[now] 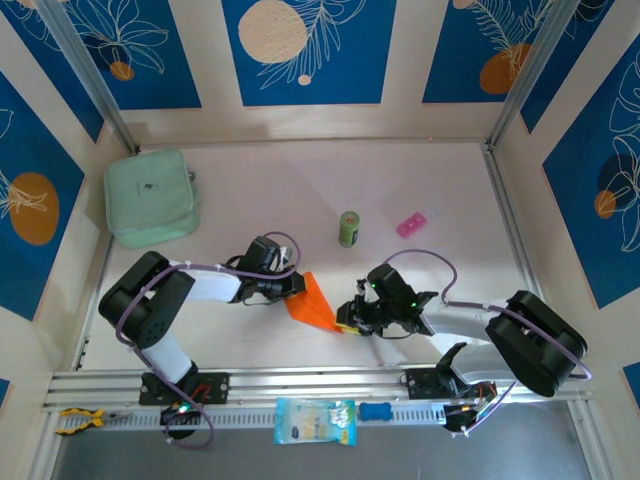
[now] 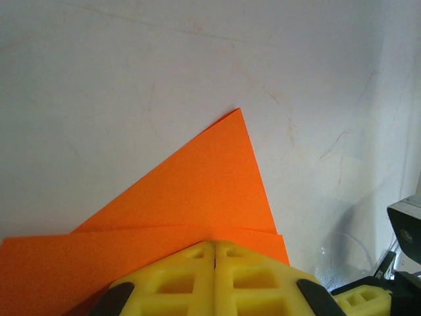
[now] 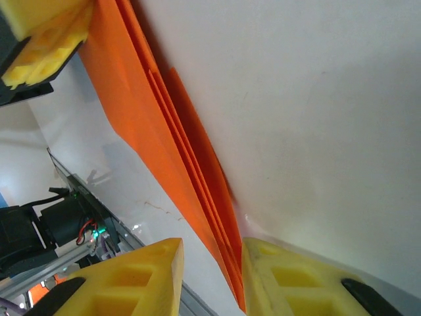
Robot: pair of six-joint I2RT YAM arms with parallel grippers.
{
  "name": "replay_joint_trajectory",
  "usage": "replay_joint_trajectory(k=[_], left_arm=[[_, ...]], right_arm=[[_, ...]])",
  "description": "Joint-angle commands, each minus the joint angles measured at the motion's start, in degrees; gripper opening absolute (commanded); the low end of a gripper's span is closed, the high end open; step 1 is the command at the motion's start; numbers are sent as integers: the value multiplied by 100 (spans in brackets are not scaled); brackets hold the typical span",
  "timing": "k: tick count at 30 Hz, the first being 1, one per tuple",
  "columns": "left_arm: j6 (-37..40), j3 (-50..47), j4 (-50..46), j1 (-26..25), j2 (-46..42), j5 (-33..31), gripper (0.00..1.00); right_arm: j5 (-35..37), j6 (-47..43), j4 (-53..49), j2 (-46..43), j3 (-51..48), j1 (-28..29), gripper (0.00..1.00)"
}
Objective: Fold a paper plane with a square sheet of paper (pick it up from the middle)
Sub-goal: Turn over the paper at the center of the table.
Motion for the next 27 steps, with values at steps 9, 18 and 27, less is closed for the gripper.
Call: replay_joint_trajectory(k=[9,18,27], left_arm=[[-69,-136,-53,55,16,20,6],[-79,-132,-61,55,8,23,6],[-124,-104,-46,58,-20,33,7]], right_arm=[[-318,-197,360,422,72,-40,24],[-405,-332,496,448,59,-47,20],[-533,-462,529,456,128,-59,12]])
